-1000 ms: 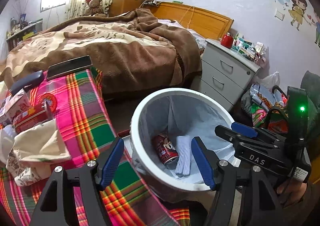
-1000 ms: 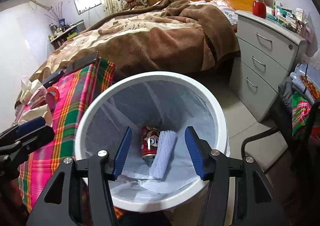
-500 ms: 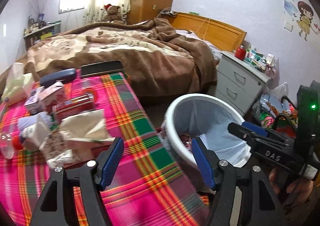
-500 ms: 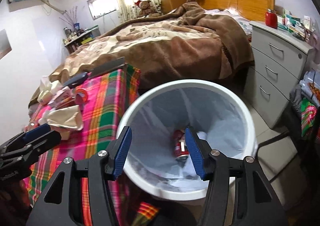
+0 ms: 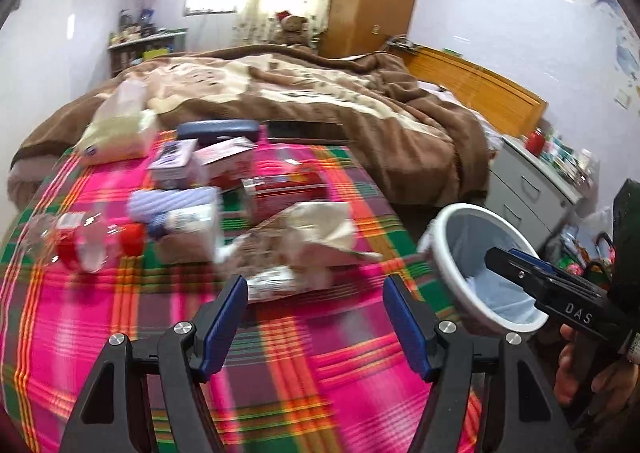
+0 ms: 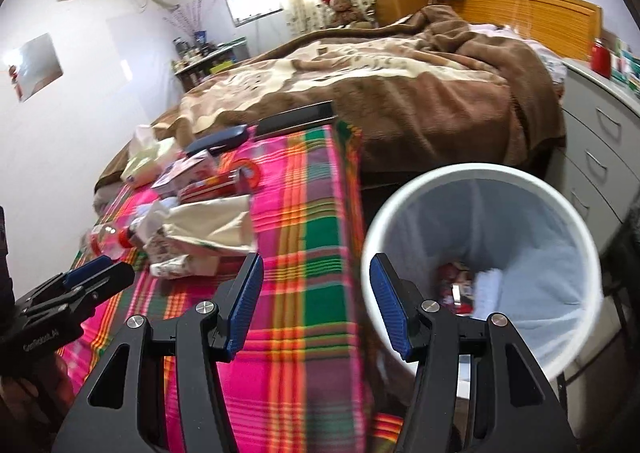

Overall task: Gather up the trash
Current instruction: 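Withdraw both tools from the bin back toward the table, then grasp the red cola bottle with the left tool while the right tool grasps the paper cup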

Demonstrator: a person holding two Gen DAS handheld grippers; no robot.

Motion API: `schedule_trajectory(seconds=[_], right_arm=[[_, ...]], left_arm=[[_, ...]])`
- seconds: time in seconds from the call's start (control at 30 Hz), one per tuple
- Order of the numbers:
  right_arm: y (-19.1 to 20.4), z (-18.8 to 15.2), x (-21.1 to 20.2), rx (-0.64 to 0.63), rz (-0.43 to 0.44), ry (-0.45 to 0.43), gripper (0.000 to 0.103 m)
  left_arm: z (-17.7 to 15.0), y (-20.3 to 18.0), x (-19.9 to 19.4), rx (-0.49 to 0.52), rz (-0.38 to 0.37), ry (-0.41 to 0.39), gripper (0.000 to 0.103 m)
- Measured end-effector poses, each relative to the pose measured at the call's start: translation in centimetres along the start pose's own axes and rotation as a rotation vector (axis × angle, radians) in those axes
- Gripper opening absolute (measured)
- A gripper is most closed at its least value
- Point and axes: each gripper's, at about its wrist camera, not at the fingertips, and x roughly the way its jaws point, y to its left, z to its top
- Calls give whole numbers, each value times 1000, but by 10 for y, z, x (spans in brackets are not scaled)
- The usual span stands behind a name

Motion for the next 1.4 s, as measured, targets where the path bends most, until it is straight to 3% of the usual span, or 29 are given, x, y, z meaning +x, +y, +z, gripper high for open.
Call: schedule_trajectory(seconds=[0.43,0.67,0.8,0.93,1.07,1.4], right_arm=[[55,5,29,-89,74,39,57],[51,1,49,75,123,106,57],[37,-3,62,258,195,151,57],[41,-1,66,306,207,140,57],[36,2,71,403,226,140,57],[41,12,90,375,146,178,57]], left_arm=[[9,88,-14,-98,116,-34,70],[22,138,-17,-121,184,-42,72],[33,162,-13,-121,228,-37,73],[42,181,-4,-116,223,-25,74],[51,194,9,-88,263,-2,74],[57,206,31,-37,280,45,76]])
